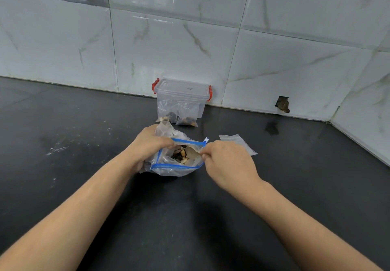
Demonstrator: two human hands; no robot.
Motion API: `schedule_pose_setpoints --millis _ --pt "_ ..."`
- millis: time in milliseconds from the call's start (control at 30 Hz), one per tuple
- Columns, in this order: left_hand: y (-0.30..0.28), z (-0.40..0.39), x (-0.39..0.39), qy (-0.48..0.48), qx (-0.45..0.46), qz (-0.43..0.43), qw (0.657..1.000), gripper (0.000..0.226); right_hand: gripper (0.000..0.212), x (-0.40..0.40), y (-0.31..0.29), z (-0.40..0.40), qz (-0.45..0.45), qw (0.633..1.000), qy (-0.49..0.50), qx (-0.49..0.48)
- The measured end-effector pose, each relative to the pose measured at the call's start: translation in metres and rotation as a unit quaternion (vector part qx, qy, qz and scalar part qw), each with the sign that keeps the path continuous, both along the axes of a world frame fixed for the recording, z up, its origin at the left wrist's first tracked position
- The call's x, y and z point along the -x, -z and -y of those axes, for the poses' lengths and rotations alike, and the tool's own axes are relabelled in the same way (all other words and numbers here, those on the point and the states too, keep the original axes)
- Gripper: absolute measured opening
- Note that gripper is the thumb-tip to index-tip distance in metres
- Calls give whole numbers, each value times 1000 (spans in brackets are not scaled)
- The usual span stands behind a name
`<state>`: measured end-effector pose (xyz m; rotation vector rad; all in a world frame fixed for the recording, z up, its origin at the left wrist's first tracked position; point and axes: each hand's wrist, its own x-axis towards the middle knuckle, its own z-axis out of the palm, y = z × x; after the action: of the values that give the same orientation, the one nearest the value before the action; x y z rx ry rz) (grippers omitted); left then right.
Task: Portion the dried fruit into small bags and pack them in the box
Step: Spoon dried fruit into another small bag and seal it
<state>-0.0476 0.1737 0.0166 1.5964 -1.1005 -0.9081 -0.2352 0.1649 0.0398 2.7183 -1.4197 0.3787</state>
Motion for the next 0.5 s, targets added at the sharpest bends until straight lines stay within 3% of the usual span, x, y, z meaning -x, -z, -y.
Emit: schedule_pose_setpoints --millis 100,267,500 --pt "-8 0 3 -2 9 -14 1000 28 28 6 -4 5 59 994 15 -89" --pt "-20 -2 9 32 -49 23 998 26 23 11 -8 15 140 967 33 -209" --pt "-22 -3 16 46 -58 77 994 10 26 13 14 13 196 959 61 -195"
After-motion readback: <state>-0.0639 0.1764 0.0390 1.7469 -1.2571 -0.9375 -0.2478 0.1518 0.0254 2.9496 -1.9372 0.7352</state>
